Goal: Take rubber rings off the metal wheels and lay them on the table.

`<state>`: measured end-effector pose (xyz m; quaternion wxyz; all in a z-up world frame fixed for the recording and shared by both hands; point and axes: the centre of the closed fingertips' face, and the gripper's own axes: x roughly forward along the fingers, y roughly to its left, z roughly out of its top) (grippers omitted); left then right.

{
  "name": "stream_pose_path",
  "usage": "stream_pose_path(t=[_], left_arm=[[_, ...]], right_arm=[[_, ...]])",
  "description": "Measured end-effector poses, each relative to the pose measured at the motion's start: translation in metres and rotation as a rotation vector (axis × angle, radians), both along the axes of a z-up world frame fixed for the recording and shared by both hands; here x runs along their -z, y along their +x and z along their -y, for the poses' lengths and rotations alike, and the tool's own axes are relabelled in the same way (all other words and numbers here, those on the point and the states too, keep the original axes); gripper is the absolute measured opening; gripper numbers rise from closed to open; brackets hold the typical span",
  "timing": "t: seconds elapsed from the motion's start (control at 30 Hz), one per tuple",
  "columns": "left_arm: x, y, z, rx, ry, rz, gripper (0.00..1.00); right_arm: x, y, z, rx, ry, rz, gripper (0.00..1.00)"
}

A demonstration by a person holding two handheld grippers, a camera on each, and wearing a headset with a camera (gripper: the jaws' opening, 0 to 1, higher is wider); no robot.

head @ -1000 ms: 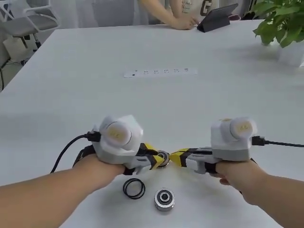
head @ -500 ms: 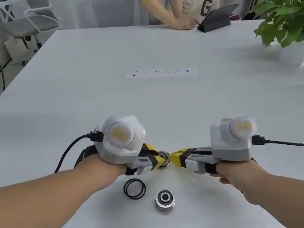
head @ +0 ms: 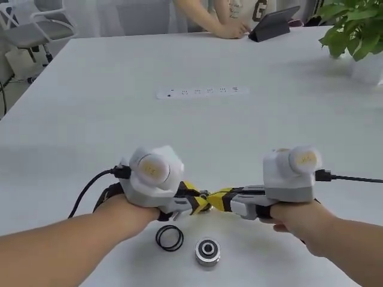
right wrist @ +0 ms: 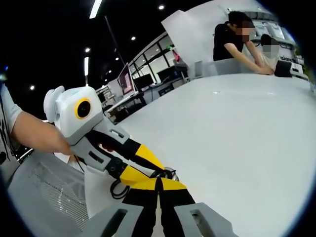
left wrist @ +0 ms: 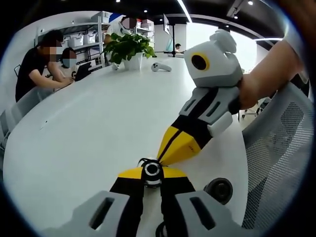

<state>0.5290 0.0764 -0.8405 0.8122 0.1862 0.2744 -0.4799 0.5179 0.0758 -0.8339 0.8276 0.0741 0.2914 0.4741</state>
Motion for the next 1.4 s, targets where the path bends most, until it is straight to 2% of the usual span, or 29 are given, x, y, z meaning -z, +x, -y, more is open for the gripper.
stream_pose_path(t=[0.2, 0.43, 0.67, 0.9, 1.0, 1.17, 1.4], left_arm=[[0.000, 0.000, 0.000, -0.004, -0.004, -0.007, 0.07], [0.000, 0.000, 0.000, 0.008, 0.003, -0.001, 0.07], [-0.002, -0.002, 0.000, 0.005, -0.008, -0.026, 0.10], [-0.013, -0.008, 0.000, 0.036, -0.029, -0.013, 0.15], [-0.018, -0.011, -0.004, 0.041, -0.043, -0.013, 0.17], [-0.029, -0.019, -0.010, 0.065, -0.053, 0.006, 0.20], [-0.046, -0.027, -0.023, 0.056, -0.106, 0.011, 0.24]], right_arm=[[0.002, -0.005, 0.001, -0.016, 0.020, -0.037, 0.00], [0.001, -0.002, 0.002, -0.004, 0.013, -0.032, 0.00], [-0.002, 0.002, 0.006, 0.020, 0.024, -0.032, 0.00], [-0.006, 0.003, 0.006, 0.022, 0.032, -0.029, 0.00], [-0.008, 0.002, 0.005, 0.021, 0.037, -0.027, 0.00], [-0.015, 0.000, 0.004, 0.015, 0.056, -0.023, 0.00], [-0.025, 0.000, 0.005, 0.023, 0.088, -0.020, 0.00]])
